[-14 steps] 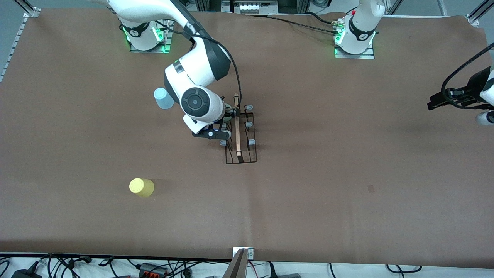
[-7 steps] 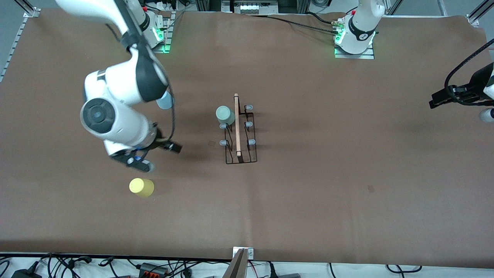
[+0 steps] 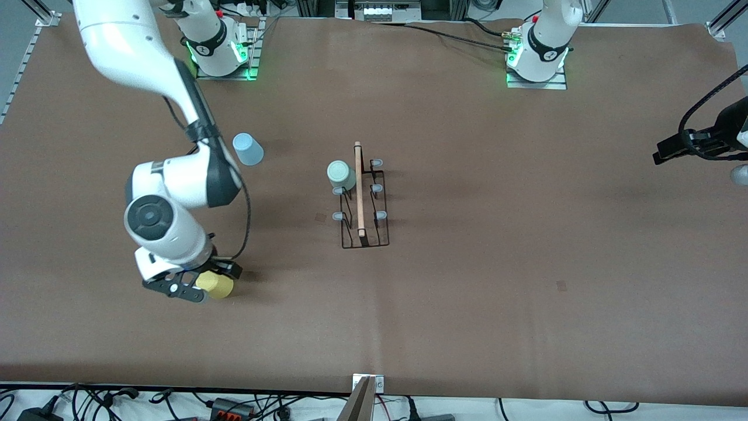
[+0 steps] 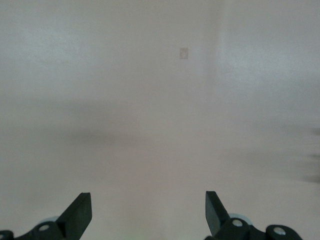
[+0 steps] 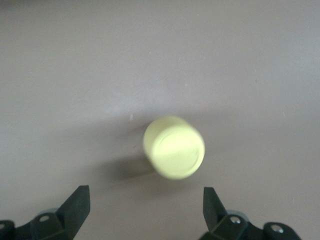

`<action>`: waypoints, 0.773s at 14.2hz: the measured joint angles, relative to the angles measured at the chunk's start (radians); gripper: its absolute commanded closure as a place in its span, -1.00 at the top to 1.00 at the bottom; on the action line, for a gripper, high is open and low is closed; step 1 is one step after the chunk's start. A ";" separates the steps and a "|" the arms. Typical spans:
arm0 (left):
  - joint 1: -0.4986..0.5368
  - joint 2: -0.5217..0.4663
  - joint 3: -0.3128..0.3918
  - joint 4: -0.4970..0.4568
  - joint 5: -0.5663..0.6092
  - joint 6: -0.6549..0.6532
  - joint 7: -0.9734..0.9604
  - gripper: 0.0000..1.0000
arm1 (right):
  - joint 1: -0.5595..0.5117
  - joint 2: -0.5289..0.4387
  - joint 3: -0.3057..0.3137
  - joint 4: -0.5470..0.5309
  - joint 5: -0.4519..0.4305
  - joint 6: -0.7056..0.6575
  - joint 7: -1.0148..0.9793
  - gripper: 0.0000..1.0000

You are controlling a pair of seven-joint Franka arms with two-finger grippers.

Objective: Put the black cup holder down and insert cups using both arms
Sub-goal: 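Release the teal cup and grasp the yellow cup with the right gripper, then carry the yellow cup to the holder with the right gripper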

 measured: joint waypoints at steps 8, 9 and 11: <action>-0.001 0.000 -0.001 0.000 0.000 0.000 0.000 1.00 | -0.096 0.119 0.048 0.081 0.145 0.042 -0.288 1.00; -0.001 0.000 -0.001 0.000 0.000 0.000 0.000 1.00 | -0.094 0.128 0.050 0.091 0.145 0.042 -0.292 1.00; -0.001 0.000 -0.001 0.000 0.000 0.000 0.000 1.00 | -0.095 0.139 0.051 0.102 0.145 0.043 -0.323 1.00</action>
